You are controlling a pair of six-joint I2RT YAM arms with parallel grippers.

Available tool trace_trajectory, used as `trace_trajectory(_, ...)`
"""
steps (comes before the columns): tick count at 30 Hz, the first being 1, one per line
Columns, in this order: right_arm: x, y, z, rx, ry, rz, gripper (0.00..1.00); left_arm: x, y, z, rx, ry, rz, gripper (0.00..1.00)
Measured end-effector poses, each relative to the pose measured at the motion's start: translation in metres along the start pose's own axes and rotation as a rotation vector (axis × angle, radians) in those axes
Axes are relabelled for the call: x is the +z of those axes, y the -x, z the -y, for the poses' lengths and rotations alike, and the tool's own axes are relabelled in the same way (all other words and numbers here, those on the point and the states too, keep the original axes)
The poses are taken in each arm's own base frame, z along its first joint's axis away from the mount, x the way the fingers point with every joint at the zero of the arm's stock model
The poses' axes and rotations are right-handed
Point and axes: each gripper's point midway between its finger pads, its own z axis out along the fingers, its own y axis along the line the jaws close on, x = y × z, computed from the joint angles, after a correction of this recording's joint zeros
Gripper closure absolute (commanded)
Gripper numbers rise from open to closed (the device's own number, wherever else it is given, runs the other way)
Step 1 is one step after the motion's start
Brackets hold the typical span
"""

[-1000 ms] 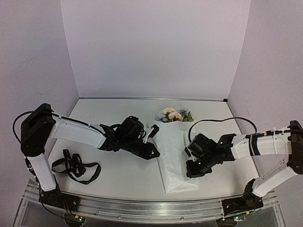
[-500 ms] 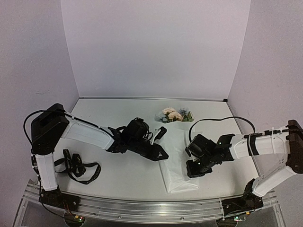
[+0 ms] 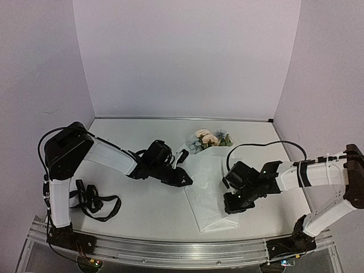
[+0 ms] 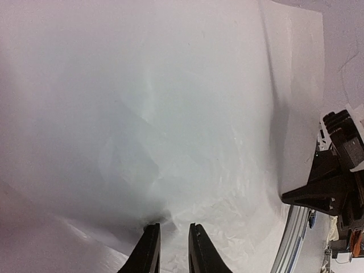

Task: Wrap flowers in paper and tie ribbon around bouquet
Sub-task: Press the fold line of the folded bouquet.

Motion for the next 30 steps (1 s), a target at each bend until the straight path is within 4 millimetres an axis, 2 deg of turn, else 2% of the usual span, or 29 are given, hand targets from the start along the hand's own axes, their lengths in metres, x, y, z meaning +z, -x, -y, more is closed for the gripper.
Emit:
trace_trajectory(4, -0.001, -0.002, -0.003, -0.003, 0.015, -0.013, 1.00, -0.008, 0.014, -0.017, -0.013, 0.031, 0.022, 0.80)
trace_trajectory(8, -0.002, -0.002, -0.007, -0.003, 0.032, -0.022, 1.00, -0.015, 0.038, -0.029, -0.008, 0.050, 0.055, 0.80)
trace_trajectory(11, -0.003, -0.002, -0.009, -0.003, 0.037, -0.024, 1.00, -0.019, 0.050, -0.031, 0.008, 0.046, 0.074, 0.78)
trace_trajectory(14, -0.003, -0.001, -0.010, -0.003, 0.041, -0.024, 1.00, -0.022, 0.050, -0.024, 0.038, 0.025, 0.071, 0.78)
trace_trajectory(16, -0.004, 0.000, -0.010, -0.004, 0.041, -0.022, 1.00, -0.024, 0.044, -0.010, 0.069, 0.004, 0.061, 0.78)
trace_trajectory(19, -0.005, 0.000, -0.009, -0.004, 0.035, -0.022, 1.00, -0.025, 0.029, 0.022, 0.123, -0.038, 0.036, 0.80)
trace_trajectory(21, -0.005, 0.000, -0.007, -0.002, 0.026, -0.023, 1.00, -0.020, 0.016, 0.050, 0.175, -0.078, 0.013, 0.80)
trace_trajectory(24, -0.005, 0.001, -0.003, 0.003, 0.007, -0.016, 1.00, -0.010, -0.008, 0.078, 0.217, -0.118, -0.033, 0.83)
trace_trajectory(27, -0.005, 0.002, 0.001, 0.009, -0.010, -0.003, 1.00, -0.002, -0.037, 0.097, 0.240, -0.145, -0.094, 0.84)
trace_trajectory(30, -0.004, 0.000, 0.007, 0.018, -0.027, 0.004, 1.00, 0.002, -0.061, 0.108, 0.246, -0.163, -0.146, 0.83)
